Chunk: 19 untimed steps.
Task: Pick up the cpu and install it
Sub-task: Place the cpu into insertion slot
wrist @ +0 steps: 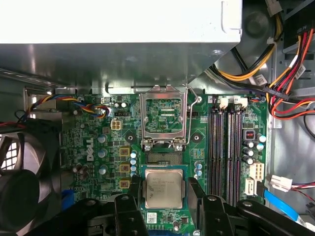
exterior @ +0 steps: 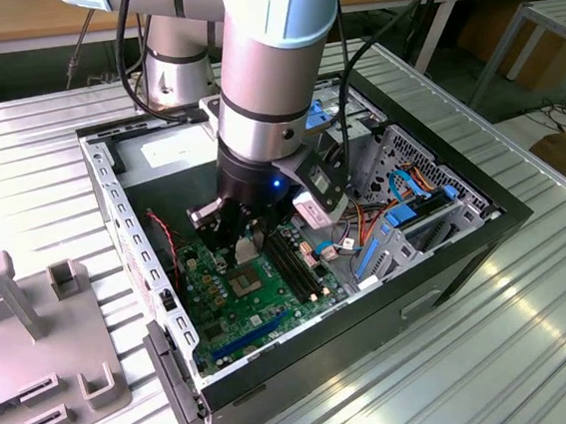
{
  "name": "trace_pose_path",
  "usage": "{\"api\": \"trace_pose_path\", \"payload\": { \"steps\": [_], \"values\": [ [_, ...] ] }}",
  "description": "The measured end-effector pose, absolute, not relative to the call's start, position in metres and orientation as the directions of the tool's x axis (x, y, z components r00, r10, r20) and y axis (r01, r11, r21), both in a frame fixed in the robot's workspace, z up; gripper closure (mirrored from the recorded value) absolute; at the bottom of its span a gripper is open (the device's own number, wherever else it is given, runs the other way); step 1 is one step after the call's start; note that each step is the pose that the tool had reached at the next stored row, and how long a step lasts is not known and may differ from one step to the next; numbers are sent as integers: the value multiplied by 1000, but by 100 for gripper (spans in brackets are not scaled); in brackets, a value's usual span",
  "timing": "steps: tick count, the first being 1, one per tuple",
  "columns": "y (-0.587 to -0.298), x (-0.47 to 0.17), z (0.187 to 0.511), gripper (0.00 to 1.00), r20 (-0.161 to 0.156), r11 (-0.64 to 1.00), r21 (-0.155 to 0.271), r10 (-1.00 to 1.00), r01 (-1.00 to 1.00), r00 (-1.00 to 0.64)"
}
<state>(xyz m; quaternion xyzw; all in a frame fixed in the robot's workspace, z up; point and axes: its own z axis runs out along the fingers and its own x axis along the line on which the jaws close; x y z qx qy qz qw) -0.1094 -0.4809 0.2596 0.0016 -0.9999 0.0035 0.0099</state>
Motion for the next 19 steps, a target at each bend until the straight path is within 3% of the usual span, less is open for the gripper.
{"api": "trace_pose_path", "payload": {
  "steps": [19],
  "values": [
    [-484, -107, 232, 53, 15, 1000, -10, -3, -3, -1000]
  ]
}}
